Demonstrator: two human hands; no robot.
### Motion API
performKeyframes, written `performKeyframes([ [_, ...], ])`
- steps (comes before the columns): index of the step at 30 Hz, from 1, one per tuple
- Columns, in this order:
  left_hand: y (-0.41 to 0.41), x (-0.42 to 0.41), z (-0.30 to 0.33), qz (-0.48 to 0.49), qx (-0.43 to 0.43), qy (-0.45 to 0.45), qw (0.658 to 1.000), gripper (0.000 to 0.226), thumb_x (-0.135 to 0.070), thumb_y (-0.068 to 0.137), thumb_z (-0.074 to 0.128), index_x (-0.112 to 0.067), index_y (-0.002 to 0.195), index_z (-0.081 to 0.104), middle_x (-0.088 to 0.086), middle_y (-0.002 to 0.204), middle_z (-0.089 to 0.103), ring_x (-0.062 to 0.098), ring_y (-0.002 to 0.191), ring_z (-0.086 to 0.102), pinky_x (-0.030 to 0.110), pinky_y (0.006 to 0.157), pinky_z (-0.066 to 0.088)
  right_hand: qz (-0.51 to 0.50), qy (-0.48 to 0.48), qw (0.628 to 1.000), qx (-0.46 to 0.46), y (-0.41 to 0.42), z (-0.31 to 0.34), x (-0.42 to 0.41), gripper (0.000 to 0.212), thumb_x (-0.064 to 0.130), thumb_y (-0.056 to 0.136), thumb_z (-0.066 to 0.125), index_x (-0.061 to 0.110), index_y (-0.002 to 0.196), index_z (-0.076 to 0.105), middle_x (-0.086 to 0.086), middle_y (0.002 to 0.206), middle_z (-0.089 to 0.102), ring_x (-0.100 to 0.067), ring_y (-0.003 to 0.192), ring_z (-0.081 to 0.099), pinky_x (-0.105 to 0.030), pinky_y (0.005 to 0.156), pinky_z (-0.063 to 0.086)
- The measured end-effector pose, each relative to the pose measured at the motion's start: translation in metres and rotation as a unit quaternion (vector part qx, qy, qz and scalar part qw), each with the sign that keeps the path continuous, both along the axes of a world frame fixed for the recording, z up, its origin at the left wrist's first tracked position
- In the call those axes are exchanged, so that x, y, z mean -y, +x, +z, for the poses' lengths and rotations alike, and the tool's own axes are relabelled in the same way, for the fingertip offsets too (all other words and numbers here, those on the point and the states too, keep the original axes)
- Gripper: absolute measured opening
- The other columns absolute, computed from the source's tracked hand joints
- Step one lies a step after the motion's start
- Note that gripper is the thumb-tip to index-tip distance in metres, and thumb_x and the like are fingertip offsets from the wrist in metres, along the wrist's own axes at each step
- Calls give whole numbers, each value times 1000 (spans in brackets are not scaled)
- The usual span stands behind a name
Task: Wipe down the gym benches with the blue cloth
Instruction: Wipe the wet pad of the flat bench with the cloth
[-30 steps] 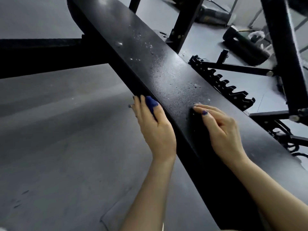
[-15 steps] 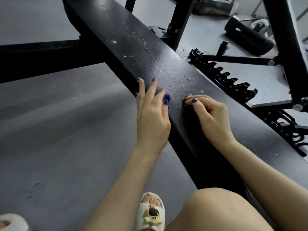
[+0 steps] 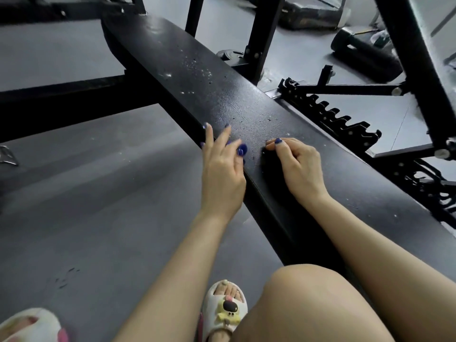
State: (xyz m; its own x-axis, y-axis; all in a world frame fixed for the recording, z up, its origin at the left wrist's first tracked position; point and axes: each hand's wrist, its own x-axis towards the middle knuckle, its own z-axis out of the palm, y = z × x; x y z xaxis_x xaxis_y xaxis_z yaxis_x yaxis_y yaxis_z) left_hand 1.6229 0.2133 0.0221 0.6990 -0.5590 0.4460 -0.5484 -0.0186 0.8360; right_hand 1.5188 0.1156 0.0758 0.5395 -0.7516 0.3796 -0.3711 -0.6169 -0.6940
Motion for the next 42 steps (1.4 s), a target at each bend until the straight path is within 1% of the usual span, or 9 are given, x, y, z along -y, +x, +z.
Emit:
performKeyframes([
  [5, -52, -21, -12, -28, -31, -48, 998, 33, -10, 100, 41, -8, 129, 58, -1, 155, 32, 20, 150, 4, 18, 117, 1, -8, 2, 1000, -3, -1, 2, -4, 31, 25, 96, 49, 12, 88, 76, 7, 96, 73, -5, 94, 65, -21, 89, 46],
  [12, -33, 2, 2, 71, -185, -67, 978, 52, -26, 100, 35, -14, 150, 30, 0, 162, 8, 13, 149, 1, 35, 122, 8, 4, 17, 1000, 4, -3, 2, -3, 27, 23, 98, 51, 12, 96, 76, 9, 100, 73, -4, 96, 65, -27, 93, 48],
  [18, -45, 3, -5, 106, -285, -140, 943, 55, -13, 101, 42, -28, 149, 21, -8, 159, 19, -1, 144, 15, 1, 106, 16, 54, 34, 998, 5, 29, 5, 23, 23, 25, 98, 49, 31, 99, 71, 10, 103, 71, -8, 97, 64, -30, 95, 48],
  [22, -2, 19, -8, 121, -345, -171, 915, 47, -12, 101, 41, -46, 132, 31, -8, 157, 28, 4, 142, 28, 9, 108, 28, 67, 29, 997, 16, 80, 8, 41, 22, 26, 96, 50, 29, 100, 72, -8, 97, 71, -29, 91, 61, -28, 80, 46],
  [29, 63, 36, -16, 161, -298, -193, 921, 42, -8, 97, 38, -29, 131, 52, -8, 159, 23, 5, 147, 11, 23, 117, 23, 65, 60, 995, 46, 116, 2, 52, 24, 32, 93, 50, 28, 95, 74, -16, 100, 69, -28, 95, 63, -53, 96, 47],
  [31, 51, 33, -15, 139, -293, -192, 926, 48, -17, 95, 35, -35, 139, 43, -12, 159, 19, 2, 147, 6, 26, 120, 15, 65, 74, 993, 60, 113, 1, 51, 25, 29, 94, 51, 23, 96, 74, -3, 99, 73, -14, 99, 65, -50, 99, 47],
  [34, 47, 28, -18, 97, -260, -184, 943, 50, -35, 96, 33, -30, 146, 33, -13, 160, 15, 2, 148, 2, 30, 121, 10, 67, 77, 994, 49, 113, 0, 49, 26, 28, 96, 50, 20, 95, 75, 6, 101, 74, -11, 104, 66, -43, 101, 48],
  [39, 123, 44, -17, 107, -231, -142, 957, 48, -30, 100, 38, -16, 145, 41, -5, 160, 19, 9, 149, 5, 38, 121, 13, 82, 44, 996, -2, 117, 0, 47, 27, 28, 95, 49, 18, 94, 74, 9, 99, 73, -4, 100, 64, -18, 91, 45],
  [42, 161, 47, -7, 107, -159, -94, 977, 44, -27, 98, 39, -10, 137, 53, 2, 158, 27, 18, 149, 8, 41, 121, 15, 75, 52, 996, 10, 118, -1, 49, 26, 27, 95, 51, 17, 92, 74, 8, 98, 73, -5, 100, 65, -22, 93, 46],
])
